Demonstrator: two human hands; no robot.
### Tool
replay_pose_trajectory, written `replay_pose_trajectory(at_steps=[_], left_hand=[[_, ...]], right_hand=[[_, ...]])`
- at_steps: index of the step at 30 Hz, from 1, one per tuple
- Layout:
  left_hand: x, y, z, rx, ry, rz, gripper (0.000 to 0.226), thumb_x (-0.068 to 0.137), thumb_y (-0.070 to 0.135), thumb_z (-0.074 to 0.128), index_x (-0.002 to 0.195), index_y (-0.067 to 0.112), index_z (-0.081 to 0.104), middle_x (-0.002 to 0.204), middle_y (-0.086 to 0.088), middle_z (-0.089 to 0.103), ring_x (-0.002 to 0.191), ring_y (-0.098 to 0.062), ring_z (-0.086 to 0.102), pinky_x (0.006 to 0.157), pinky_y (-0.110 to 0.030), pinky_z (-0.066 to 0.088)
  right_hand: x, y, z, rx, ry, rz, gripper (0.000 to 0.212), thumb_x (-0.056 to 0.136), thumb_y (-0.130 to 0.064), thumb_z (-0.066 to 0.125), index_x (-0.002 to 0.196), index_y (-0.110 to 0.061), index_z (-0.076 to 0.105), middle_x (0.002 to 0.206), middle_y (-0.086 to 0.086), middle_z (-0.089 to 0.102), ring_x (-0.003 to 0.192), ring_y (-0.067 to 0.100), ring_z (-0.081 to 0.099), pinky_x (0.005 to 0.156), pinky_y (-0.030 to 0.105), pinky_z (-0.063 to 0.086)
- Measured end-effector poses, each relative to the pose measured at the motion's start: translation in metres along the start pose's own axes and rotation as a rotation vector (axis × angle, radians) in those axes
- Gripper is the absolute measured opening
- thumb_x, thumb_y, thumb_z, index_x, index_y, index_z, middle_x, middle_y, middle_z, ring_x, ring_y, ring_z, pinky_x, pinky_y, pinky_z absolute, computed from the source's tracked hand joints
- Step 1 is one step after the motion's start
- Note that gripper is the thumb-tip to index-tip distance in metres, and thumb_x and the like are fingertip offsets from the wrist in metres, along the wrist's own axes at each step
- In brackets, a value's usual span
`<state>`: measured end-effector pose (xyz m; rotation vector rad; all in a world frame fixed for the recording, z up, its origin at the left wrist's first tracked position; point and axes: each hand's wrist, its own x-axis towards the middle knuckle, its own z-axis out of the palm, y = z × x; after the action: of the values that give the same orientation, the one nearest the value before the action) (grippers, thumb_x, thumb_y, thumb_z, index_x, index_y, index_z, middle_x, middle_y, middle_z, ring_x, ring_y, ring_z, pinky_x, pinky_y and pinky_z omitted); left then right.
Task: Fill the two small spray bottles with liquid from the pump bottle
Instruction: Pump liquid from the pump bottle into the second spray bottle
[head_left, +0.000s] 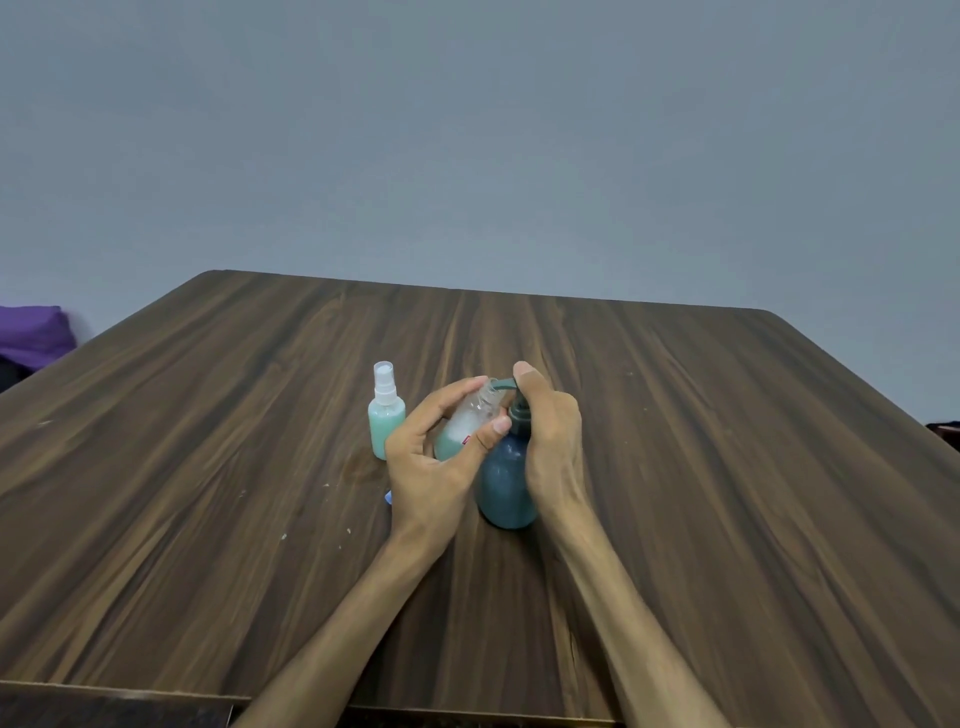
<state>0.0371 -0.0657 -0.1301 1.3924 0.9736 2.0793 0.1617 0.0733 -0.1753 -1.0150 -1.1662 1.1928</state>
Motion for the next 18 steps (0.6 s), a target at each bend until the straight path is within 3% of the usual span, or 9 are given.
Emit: replay_pose_trajectory(at_steps=[4,8,11,12,15,16,18], left_hand=[[-0.001,0.003,0.0,-0.005,-0.019,-0.004,0.035,0.08,0.013,0.082,0.114,0.009,0.074,0.11,0.01,0.078,0.105,-0.011,0.075,0.088,-0.02,0.058],[-0.001,0.002,0.0,0.0,-0.015,-0.003,0.035,0.08,0.012,0.082,0.115,0.009,0.074,0.113,0.005,0.078,0.107,-0.014,0.074,0.09,-0.022,0.058],[-0.001,0.004,0.0,-0.007,-0.025,-0.002,0.035,0.08,0.011,0.082,0.114,0.012,0.074,0.111,0.01,0.078,0.106,-0.012,0.075,0.089,-0.021,0.058],[-0.001,0.004,0.0,-0.006,-0.03,-0.001,0.035,0.08,0.011,0.082,0.114,0.012,0.074,0.11,0.012,0.078,0.105,-0.011,0.075,0.088,-0.02,0.058],[-0.001,0.004,0.0,-0.017,-0.027,0.001,0.035,0.081,0.011,0.081,0.114,0.013,0.073,0.111,0.011,0.078,0.105,-0.012,0.075,0.088,-0.021,0.058],[-0.001,0.004,0.0,-0.017,-0.025,0.0,0.034,0.081,0.011,0.081,0.114,0.014,0.073,0.111,0.01,0.078,0.106,-0.013,0.075,0.089,-0.022,0.058],[-0.001,0.004,0.0,-0.021,-0.025,-0.006,0.034,0.082,0.008,0.081,0.115,0.012,0.074,0.112,0.007,0.078,0.105,-0.014,0.075,0.089,-0.022,0.058]], right_hand=[[-0.017,-0.013,0.001,-0.17,0.018,-0.065,0.056,0.096,-0.07,0.06,0.091,-0.018,0.079,0.088,0.01,0.079,0.091,0.041,0.073,0.081,0.058,0.061],[-0.024,-0.027,0.005,-0.13,-0.016,0.003,0.063,0.085,-0.076,0.067,0.092,-0.014,0.08,0.093,0.018,0.079,0.095,0.048,0.073,0.088,0.068,0.059],[-0.03,-0.031,0.005,-0.222,0.008,-0.069,0.047,0.097,-0.067,0.058,0.084,-0.026,0.078,0.086,0.005,0.078,0.077,0.021,0.073,0.079,0.045,0.061],[-0.031,-0.03,0.005,-0.219,0.012,-0.072,0.043,0.098,-0.064,0.058,0.081,-0.03,0.078,0.086,0.004,0.078,0.075,0.019,0.071,0.079,0.047,0.06],[-0.031,-0.035,0.008,-0.12,-0.014,-0.022,0.05,0.087,-0.071,0.068,0.081,-0.022,0.08,0.093,0.02,0.077,0.093,0.05,0.071,0.09,0.069,0.057],[-0.03,-0.036,0.009,-0.103,-0.025,-0.005,0.055,0.083,-0.074,0.069,0.082,-0.019,0.08,0.093,0.024,0.077,0.093,0.053,0.07,0.091,0.074,0.055],[-0.032,-0.039,0.01,-0.13,-0.012,-0.014,0.049,0.087,-0.07,0.067,0.076,-0.023,0.079,0.086,0.018,0.077,0.079,0.041,0.07,0.085,0.064,0.058]])
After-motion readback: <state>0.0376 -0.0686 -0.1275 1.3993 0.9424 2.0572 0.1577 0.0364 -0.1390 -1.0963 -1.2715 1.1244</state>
